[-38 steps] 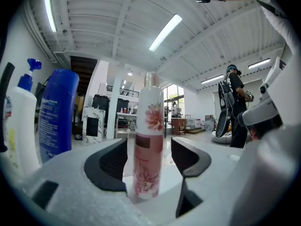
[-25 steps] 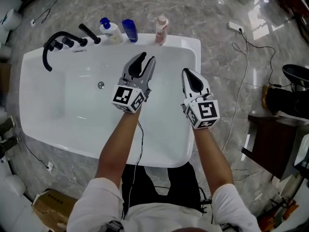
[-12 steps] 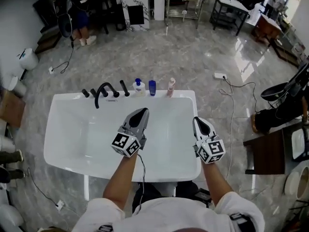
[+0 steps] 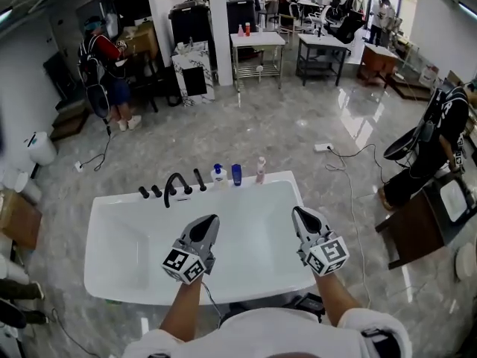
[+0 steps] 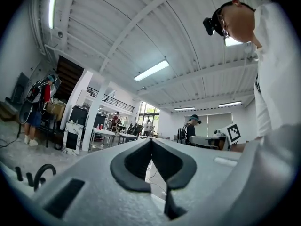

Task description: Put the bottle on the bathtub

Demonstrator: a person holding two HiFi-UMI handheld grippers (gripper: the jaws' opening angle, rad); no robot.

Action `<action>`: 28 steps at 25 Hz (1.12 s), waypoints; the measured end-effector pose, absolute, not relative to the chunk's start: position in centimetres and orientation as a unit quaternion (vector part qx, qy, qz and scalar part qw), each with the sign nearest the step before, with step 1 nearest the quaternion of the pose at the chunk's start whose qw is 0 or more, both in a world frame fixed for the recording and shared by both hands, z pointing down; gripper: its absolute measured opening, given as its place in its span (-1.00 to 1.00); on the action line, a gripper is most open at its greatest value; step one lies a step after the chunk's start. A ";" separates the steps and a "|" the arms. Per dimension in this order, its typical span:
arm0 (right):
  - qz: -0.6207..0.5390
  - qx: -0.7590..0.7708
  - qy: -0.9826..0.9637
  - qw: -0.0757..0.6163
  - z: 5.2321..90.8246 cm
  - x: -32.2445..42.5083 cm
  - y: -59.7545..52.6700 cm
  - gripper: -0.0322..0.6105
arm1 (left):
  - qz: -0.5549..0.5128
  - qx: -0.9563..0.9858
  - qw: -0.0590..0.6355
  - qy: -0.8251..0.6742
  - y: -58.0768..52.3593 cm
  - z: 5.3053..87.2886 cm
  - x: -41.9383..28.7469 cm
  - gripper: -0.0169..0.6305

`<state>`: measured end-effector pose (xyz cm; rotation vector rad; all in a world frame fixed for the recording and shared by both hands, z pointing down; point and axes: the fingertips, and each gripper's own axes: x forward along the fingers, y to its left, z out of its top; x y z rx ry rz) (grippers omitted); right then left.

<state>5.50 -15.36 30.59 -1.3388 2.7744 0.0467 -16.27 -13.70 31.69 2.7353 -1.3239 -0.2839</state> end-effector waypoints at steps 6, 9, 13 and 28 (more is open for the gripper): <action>-0.001 -0.408 0.910 0.072 29.0 7.1 -11.6 -0.85 | -0.091 0.888 0.045 -0.448 -9.3 30.4 -15.5 -0.90; -0.003 -0.400 0.914 0.075 28.9 9.2 -9.7 -0.85 | -0.096 0.885 0.053 -0.452 -6.8 30.1 -13.9 -0.90; -0.014 -0.392 0.917 0.076 29.9 12.3 -7.4 -0.85 | -0.092 0.888 0.066 -0.445 -4.0 31.3 -10.8 -0.90; -0.052 -0.351 0.934 0.033 34.8 19.4 0.8 -0.85 | -0.073 0.890 0.096 -0.440 3.6 33.9 1.9 -0.90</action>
